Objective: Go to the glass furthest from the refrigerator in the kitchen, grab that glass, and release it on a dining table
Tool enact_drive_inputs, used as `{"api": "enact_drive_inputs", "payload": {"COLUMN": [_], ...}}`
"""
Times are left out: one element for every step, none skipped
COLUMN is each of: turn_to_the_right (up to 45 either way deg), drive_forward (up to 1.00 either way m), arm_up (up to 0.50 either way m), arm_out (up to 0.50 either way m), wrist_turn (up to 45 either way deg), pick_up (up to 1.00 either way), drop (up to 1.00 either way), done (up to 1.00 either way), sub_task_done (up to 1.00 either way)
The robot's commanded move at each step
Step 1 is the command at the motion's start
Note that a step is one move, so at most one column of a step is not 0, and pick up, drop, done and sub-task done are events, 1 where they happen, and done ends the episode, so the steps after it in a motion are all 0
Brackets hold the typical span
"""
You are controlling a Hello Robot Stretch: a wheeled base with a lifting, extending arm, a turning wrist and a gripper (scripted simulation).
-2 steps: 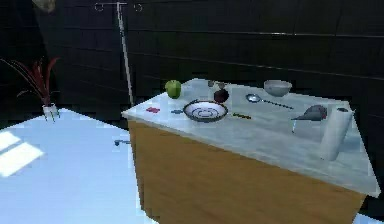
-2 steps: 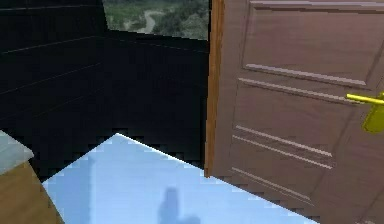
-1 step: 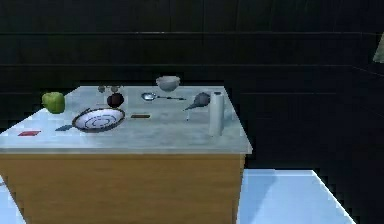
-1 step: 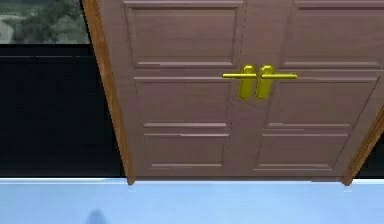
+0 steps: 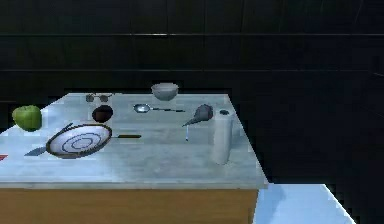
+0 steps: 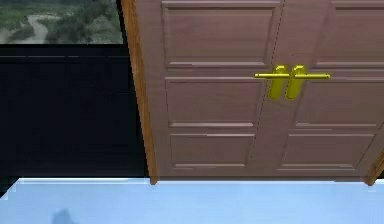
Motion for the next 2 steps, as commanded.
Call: {"api": "enact_drive_inputs", "payload": {"turn_to_the_right": [33.0, 0.0], "drive_forward": [0.0, 0.15], "arm_up": [0.0, 0.0], "arm_out": [0.0, 0.0], "wrist_turn": [0.0, 0.0], "pick_up": [0.0, 0.0], "drop": [0.0, 0.0], "done": [0.0, 0.0], "sub_task_done": [0.0, 0.0]}}
